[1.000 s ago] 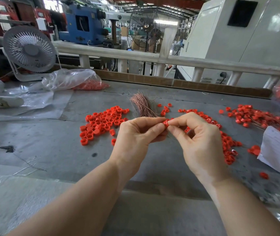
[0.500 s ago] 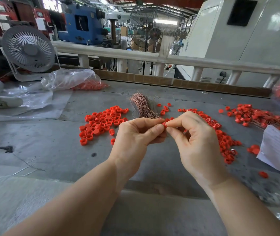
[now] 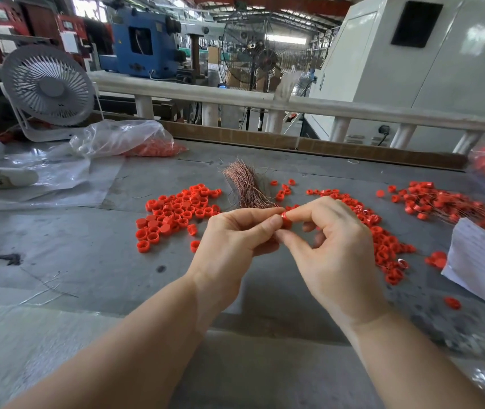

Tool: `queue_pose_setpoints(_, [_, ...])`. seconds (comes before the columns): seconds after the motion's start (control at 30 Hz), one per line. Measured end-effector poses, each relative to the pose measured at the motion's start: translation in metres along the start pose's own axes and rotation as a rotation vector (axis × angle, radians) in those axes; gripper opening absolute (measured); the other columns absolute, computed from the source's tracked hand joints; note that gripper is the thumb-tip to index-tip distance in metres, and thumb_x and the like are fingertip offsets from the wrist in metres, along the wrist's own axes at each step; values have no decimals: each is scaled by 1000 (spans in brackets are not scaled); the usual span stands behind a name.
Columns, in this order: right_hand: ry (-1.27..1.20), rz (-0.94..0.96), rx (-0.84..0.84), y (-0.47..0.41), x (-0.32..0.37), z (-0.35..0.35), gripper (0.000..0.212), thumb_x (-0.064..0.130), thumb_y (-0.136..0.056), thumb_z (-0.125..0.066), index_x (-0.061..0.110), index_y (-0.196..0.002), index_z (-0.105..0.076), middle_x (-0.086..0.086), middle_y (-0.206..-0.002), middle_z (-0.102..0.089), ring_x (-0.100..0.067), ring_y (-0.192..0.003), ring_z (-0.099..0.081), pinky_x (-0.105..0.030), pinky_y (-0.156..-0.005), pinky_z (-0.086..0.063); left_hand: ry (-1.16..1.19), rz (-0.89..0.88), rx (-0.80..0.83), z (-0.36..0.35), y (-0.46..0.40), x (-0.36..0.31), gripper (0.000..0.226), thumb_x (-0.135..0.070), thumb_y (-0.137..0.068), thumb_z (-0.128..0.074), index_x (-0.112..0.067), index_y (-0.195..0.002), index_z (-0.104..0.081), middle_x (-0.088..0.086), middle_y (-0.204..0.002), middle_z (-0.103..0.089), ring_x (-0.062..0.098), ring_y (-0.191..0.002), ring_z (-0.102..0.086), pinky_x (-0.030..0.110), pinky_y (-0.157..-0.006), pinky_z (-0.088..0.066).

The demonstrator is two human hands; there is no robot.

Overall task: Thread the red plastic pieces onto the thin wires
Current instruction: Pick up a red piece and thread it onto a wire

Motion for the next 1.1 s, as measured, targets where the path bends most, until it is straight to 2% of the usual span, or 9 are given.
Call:
queue_pose_setpoints(0.1, [53, 10, -32, 0, -2, 4, 16, 1, -66, -81, 4, -73, -67, -2, -71, -62, -15, -68, -52, -20, -64, -38, -14, 56, 67, -4, 2, 0, 24, -14, -90, -52, -12, -81, -74, 4, -76, -72, 10, -72, -67, 20, -65, -52])
queue_pose_setpoints(0.2, [55, 9, -42, 0, -3, 6, 12, 0, -69, -78, 4, -74, -68, -2, -71, -62, -13, -68, -50, -21, -64, -40, 32, 85, 97, -6, 4, -2, 32, -14, -92, -46, -14, -82, -76, 4, -81, -74, 12, -77, -70, 20, -64, -53])
queue_pose_setpoints(0.3, [33, -6, -38, 0, -5, 5, 8, 3, -71, -75, 5, -75, -67, 0, -70, -60, -11, -66, -48, -22, -63, -41, 54, 93, 95, -6, 4, -3, 29, -14, -92, -46, -11, -85, -74, 8, -84, -74, 16, -79, -70, 21, -62, -53])
queue_pose_setpoints(0.5, [36, -33, -5, -1, -7, 1, 5, 7, -75, -70, 4, -76, -66, -4, -71, -62, -22, -66, -56, -35, -63, -47, 43, 104, 105, -6, 4, -1, 27, -15, -91, -48, -11, -83, -74, 8, -80, -73, 17, -77, -71, 21, -58, -54])
queue_pose_setpoints(0.63, [92, -36, -4, 0, -5, -1, 5, 8, -78, -65, 4, -75, -63, -6, -71, -62, -26, -67, -57, -34, -64, -44, 40, 100, 113, -7, 4, -1, 25, -18, -87, -51, -11, -81, -75, 9, -81, -73, 18, -78, -71, 20, -59, -54])
queue_pose_setpoints(0.77, [113, -33, -13, 1, -4, -2, 8, 10, -80, -61, 4, -75, -62, -6, -71, -61, -27, -67, -57, -30, -64, -40, 35, 79, 132, -9, 6, -2, 24, -27, -72, -59, -12, -81, -76, 9, -82, -74, 17, -79, -71, 19, -59, -55])
queue_pose_setpoints(0.87, [123, -32, -4, 1, -4, -4, 9, 11, -79, -61, 4, -74, -61, -7, -71, -61, -29, -67, -57, -31, -64, -40, -11, 60, 122, -6, 5, -2, 20, -14, -85, -56, -11, -84, -75, 11, -83, -73, 18, -81, -70, 19, -60, -54])
queue_pose_setpoints(0.97, [100, -4, 9, 0, -3, -4, 7, 7, -79, -63, 2, -75, -61, -8, -72, -60, -28, -68, -56, -33, -65, -39, -31, 45, 86, -4, 4, -1, 19, -11, -88, -55, -9, -89, -74, 12, -87, -73, 20, -84, -69, 19, -61, -54])
queue_pose_setpoints(1.1, [67, 37, 48, 0, -2, -3, 7, 9, -77, -65, 2, -76, -64, -6, -72, -61, -25, -70, -55, -33, -65, -40, 17, 80, 50, -1, 1, 2, 15, -22, -76, -66, -10, -75, -74, 8, -72, -67, 11, -65, -62, 18, -57, -52])
Point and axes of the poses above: each hand's wrist, its own y-axis away from the middle knuckle, its own z-axis out of the back of the hand, x = y × z, the point moved 7 cm from there along -y, towards the middle knuckle
